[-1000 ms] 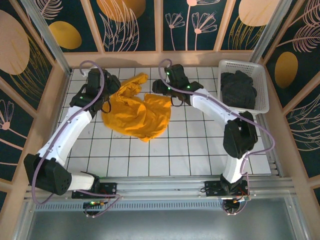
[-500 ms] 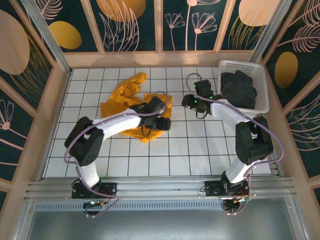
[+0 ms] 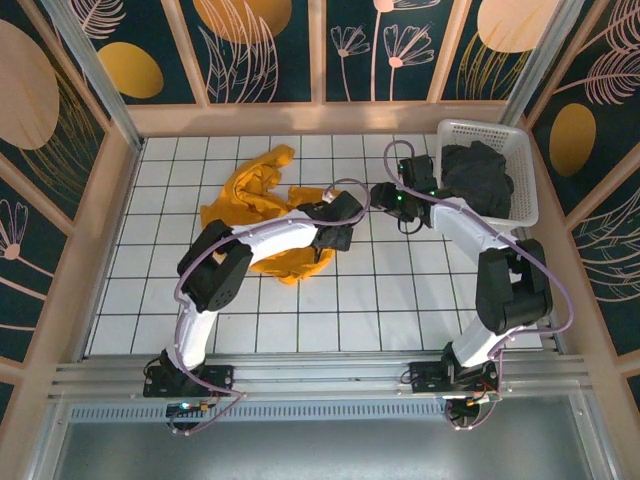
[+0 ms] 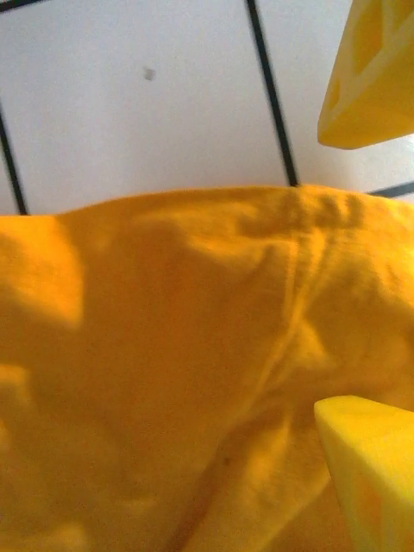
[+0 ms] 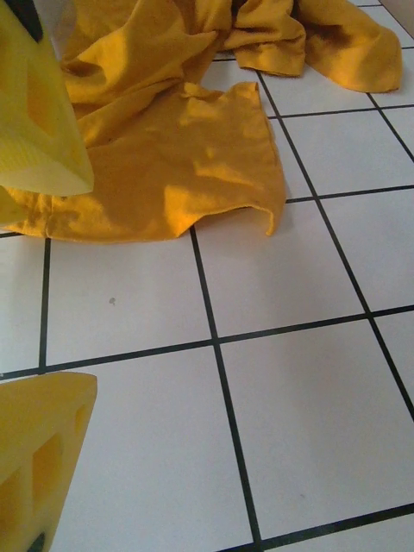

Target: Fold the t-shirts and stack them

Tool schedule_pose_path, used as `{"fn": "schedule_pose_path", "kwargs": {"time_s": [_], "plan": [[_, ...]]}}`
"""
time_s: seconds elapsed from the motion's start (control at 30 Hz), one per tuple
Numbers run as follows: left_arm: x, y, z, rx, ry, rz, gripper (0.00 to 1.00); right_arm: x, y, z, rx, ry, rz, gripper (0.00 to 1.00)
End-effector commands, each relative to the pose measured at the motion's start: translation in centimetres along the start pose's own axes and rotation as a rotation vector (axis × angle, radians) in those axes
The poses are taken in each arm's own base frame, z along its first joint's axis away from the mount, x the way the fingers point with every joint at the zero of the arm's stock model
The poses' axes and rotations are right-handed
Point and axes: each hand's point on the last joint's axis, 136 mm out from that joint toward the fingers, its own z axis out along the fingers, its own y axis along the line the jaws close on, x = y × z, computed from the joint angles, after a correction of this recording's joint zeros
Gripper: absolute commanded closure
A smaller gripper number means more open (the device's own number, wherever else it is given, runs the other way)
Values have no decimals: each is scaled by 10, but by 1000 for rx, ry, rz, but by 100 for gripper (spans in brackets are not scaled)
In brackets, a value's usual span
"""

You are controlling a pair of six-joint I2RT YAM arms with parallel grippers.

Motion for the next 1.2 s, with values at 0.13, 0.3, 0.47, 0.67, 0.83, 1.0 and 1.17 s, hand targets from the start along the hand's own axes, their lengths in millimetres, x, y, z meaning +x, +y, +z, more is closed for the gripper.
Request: {"fn": "schedule_pose_path", "kwargs": {"time_s": [0.13,0.3,0.47,0.67,0.83,1.0,1.17], "plan": [[35,11,26,-43,95,41,74,-4,4,-14,-28,-36,26,44],[13,52,-39,-141,-37,-63,100,-9,5,-12,-35,-49,35,45],[9,158,-140,-308,-243,-380,100,-7,18,0,-59,-37,24,48],[34,276,-247,-465,-532,-750,100,13,76,39,-110,26,-78,47],[41,312,-300,-550,-709,-899,100,33,140,81,-214,72,-119,42],[42,319,-312,-572,-751,-965,100,35,178,125,-251,66,-90,38],[47,321,-315,-564,-754,-974,100,15,192,162,-283,44,20,35]]}}
